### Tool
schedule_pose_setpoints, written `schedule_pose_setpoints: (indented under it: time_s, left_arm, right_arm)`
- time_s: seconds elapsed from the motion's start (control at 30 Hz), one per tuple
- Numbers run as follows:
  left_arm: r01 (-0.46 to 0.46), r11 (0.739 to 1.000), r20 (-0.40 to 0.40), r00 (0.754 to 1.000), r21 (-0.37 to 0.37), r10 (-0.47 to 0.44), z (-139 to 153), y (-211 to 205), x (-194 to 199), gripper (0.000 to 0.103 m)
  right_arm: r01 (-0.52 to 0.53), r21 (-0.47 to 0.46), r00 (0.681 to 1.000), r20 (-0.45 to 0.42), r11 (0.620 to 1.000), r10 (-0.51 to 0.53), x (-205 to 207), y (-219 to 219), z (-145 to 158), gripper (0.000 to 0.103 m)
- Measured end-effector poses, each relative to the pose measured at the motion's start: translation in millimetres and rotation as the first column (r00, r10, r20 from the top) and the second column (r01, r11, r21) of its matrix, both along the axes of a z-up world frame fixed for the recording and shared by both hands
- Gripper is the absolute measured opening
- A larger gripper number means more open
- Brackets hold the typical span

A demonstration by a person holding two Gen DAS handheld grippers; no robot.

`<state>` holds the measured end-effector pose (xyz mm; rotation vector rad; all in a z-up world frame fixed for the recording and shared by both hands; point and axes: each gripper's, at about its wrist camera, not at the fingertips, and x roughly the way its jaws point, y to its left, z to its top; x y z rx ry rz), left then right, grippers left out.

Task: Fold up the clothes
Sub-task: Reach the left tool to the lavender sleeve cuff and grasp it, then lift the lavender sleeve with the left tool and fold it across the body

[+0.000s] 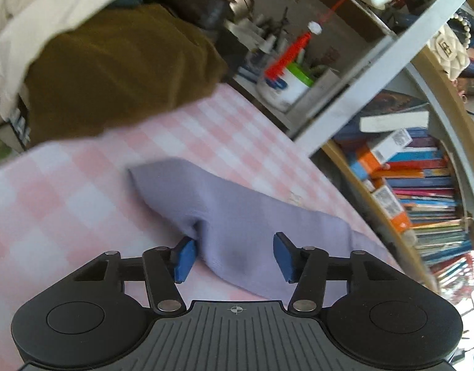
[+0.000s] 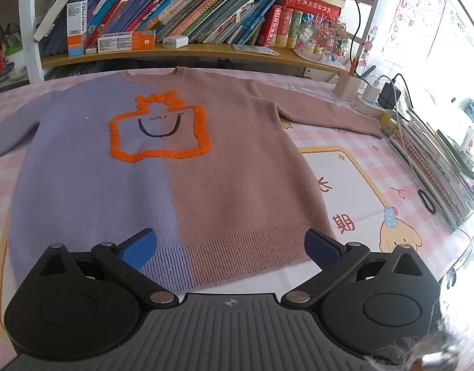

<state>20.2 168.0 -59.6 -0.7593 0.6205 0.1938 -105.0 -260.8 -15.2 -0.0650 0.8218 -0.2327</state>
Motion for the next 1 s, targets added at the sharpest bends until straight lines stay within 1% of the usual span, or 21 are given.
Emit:
schedule_pose_setpoints:
  time_s: [0.03,0.07,0.13,0.17,0.2,0.27,0.33,0.43,0.57,0.73,1.0]
  left_arm:
    - [0.0,1.0,0.0,1.0,-0.01,0.0,-0.9,-1.6,1.8,0.046]
    - [-0.005,1.0,-0.001,1.0,-0.014,0.005,-1.2,-1.6,3.0,0.043]
    - [-0.026,1.0,-0.014,1.0,-0.011,0.026,-2.0,1.4,4.7,0.031]
    - [-0.043,0.999,-0.03,0.999,-0.003,0.043,-2.1,3.6,5.5,0.019]
    - [-0.052,0.999,-0.035,0.998,-0.001,0.052,-2.1,5.1,5.9,0.01]
    - [-0.069,0.998,-0.047,0.997,0.002,0.069,-2.1,8.1,6.8,0.008]
    - [-0.086,0.996,-0.058,0.995,0.005,0.086,-2.1,11.1,7.6,0.005]
    - [-0.097,0.995,-0.06,0.993,0.012,0.097,-1.5,13.9,7.8,0.003]
    - [-0.083,0.996,-0.007,0.997,0.032,0.083,10.2,10.7,6.6,0.003]
    - [-0.061,0.996,0.07,0.996,0.068,0.056,33.6,-1.8,3.9,0.003]
    - [-0.049,0.993,0.162,0.986,0.111,0.03,66.9,-37.7,-1.1,0.003]
  right_arm:
    - [0.0,-0.001,1.0,0.0,1.0,0.0,0.8,0.2,-0.1,0.103]
    - [-0.001,-0.001,1.0,0.0,1.0,0.001,1.5,0.3,-0.1,0.103]
    - [-0.001,-0.002,1.0,0.001,1.0,0.001,2.7,0.1,0.3,0.103]
    - [-0.001,-0.003,1.0,0.002,1.0,0.001,3.1,-0.2,0.4,0.103]
    - [0.0,-0.003,1.0,0.002,1.0,0.0,3.6,-0.5,0.6,0.103]
    - [0.004,-0.003,1.0,0.003,1.0,-0.004,4.9,-1.3,0.8,0.103]
    - [0.003,-0.003,1.0,0.005,1.0,-0.003,6.0,-1.6,1.0,0.103]
    - [-0.007,-0.005,1.0,0.012,1.0,0.007,7.0,-0.7,2.1,0.103]
    - [-0.02,-0.006,1.0,0.022,1.0,0.021,7.8,-1.0,3.4,0.103]
    - [-0.035,0.008,0.999,0.031,0.999,0.034,9.5,-6.4,3.2,0.103]
    - [-0.093,0.035,0.994,0.059,0.995,0.09,18.2,-26.2,2.6,0.103]
